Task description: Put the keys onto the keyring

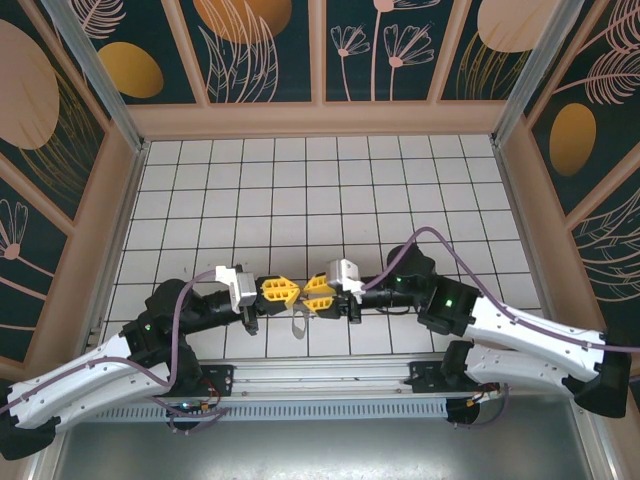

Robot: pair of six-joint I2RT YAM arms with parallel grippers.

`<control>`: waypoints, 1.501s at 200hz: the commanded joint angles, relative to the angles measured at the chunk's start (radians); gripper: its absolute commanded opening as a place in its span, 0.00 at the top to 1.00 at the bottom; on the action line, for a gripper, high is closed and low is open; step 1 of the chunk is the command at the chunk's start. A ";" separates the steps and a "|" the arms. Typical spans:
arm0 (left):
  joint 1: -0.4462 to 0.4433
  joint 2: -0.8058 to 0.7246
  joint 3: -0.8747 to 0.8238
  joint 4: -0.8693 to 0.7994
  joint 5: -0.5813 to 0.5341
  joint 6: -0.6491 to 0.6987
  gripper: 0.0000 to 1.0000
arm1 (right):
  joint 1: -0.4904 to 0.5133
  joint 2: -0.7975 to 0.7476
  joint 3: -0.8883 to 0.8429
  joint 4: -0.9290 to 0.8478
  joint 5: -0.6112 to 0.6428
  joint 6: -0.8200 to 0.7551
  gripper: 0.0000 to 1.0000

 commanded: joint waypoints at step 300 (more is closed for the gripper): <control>-0.001 0.116 0.232 -0.499 -0.121 0.056 0.82 | -0.018 0.069 0.203 -0.318 0.129 -0.093 1.00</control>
